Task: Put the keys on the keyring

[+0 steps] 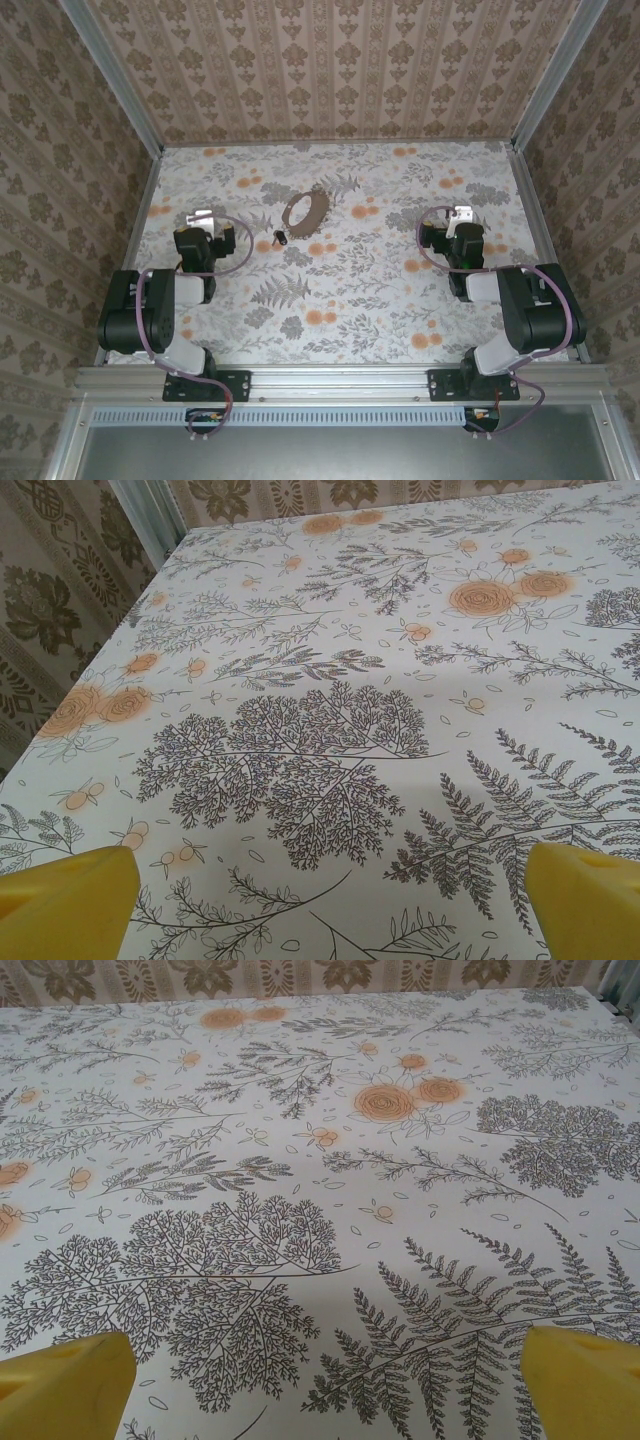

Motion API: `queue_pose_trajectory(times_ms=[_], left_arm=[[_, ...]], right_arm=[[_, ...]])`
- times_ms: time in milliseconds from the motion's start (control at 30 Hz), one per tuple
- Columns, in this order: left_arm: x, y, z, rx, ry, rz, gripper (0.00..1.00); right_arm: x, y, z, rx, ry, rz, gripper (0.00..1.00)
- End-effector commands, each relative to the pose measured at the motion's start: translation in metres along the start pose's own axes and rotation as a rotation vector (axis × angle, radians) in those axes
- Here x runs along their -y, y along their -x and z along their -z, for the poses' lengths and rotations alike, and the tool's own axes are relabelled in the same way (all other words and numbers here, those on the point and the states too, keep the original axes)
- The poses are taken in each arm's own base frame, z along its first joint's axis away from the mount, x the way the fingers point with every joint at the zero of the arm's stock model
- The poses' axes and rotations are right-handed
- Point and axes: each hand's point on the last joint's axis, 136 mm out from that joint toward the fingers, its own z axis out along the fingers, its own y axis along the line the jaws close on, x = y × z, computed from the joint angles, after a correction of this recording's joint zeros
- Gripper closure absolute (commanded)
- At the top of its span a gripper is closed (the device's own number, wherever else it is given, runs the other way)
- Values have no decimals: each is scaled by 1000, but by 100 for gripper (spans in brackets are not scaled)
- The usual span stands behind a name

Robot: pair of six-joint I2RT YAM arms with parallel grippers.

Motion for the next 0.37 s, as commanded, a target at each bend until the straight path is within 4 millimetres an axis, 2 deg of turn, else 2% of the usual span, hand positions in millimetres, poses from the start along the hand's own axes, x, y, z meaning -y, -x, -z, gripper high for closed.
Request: queue_pose_trajectory(times_ms=[0,333], left_arm=[[0,10,-2,27,-6,26,0],[0,10,-2,28,-6,23,0]], right_arm=[[-5,15,-2,40,23,7,0],[-4,16,0,49,27,6,0]])
